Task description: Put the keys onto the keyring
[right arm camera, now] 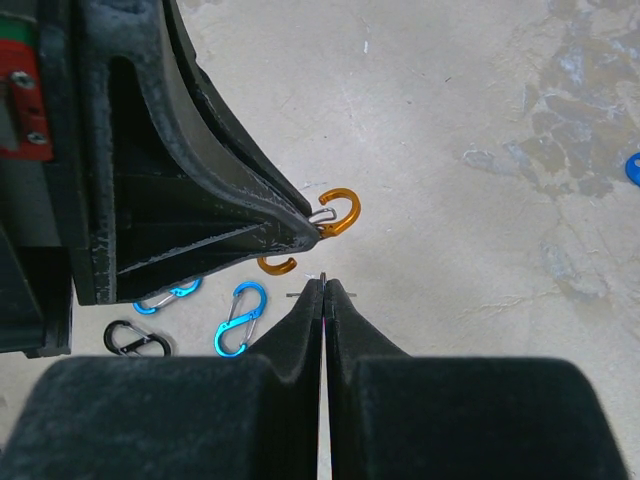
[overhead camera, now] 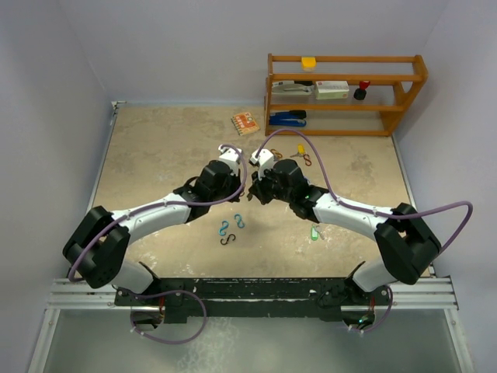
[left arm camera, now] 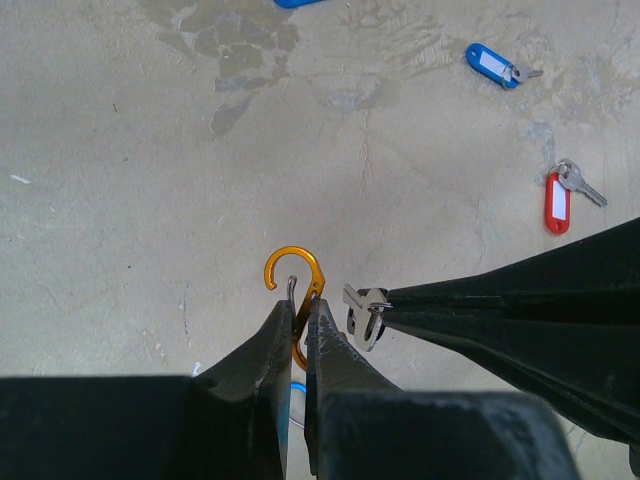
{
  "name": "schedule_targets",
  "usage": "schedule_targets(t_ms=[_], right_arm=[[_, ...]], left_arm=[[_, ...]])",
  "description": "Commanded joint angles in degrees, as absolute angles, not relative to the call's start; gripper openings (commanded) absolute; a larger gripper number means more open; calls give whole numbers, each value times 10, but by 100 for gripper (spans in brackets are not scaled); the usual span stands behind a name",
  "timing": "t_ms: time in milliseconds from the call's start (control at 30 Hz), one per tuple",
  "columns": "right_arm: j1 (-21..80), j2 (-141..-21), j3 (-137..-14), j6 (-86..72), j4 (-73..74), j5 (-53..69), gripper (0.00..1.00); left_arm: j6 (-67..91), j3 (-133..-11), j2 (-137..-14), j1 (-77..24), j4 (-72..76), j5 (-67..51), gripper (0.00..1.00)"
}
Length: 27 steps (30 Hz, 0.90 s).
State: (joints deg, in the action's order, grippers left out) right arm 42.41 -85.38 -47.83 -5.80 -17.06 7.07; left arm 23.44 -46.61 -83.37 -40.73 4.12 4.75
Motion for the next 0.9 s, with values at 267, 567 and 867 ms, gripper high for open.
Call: schedule_targets(t_ms=[267,567,867], right_arm=[[427,-857,-483,-47,-197,85,0],[427,-854,-483,-45,-200,87,0],[427,-851,-480,-44,-202,96,0]], left_arm=[[243,-501,-842,-419,77,52,0],[243,-507,-850,-425,77,51,0],[242,-509,-855,-426,77,54,0]])
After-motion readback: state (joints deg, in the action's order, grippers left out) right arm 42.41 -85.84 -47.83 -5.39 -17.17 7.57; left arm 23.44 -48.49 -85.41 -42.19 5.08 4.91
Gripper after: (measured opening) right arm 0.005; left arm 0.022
